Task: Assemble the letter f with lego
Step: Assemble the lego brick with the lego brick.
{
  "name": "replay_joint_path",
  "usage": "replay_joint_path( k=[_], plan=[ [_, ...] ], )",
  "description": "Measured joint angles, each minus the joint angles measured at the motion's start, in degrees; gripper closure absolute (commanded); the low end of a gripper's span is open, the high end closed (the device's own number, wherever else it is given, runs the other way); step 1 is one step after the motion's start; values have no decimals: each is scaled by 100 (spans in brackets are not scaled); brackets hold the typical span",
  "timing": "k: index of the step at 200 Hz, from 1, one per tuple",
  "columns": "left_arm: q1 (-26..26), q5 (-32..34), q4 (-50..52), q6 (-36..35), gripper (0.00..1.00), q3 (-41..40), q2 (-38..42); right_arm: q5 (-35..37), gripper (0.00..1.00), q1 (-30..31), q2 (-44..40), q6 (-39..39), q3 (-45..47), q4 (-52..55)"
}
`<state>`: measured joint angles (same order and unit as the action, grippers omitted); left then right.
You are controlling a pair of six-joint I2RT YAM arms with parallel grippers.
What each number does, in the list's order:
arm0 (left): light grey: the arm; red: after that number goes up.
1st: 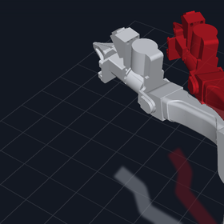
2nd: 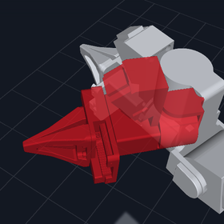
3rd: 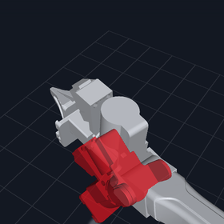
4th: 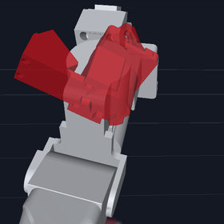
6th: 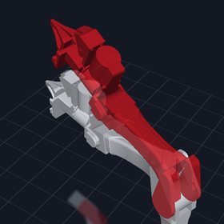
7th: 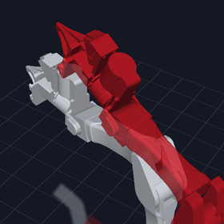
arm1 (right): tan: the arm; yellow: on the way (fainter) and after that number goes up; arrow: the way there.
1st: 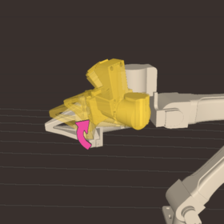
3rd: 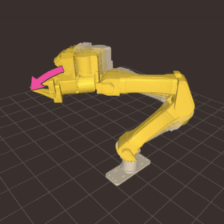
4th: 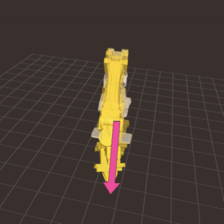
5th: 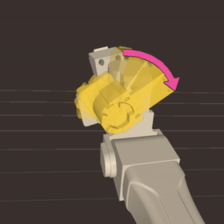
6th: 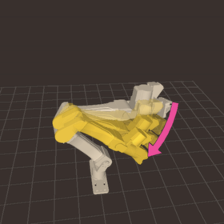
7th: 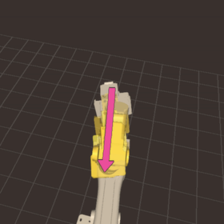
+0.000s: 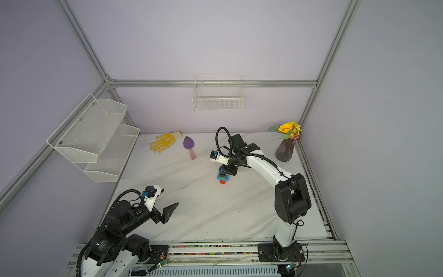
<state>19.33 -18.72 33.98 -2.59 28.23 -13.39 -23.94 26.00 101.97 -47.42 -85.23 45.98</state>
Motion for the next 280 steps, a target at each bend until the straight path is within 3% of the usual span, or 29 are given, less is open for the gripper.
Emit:
replay_joint_path(
  k=[58,146,280],
  plan=[
    [-9,7,0,0,0,0,9,-415,100,-260,-9,-166,476,-404],
    [-9,50,0,0,0,0,7,-874,100,-437,116,-280,409,-570],
    [-9,98,0,0,0,0,7,-798,100,-442,612,-474,-127,-92]
  ],
)
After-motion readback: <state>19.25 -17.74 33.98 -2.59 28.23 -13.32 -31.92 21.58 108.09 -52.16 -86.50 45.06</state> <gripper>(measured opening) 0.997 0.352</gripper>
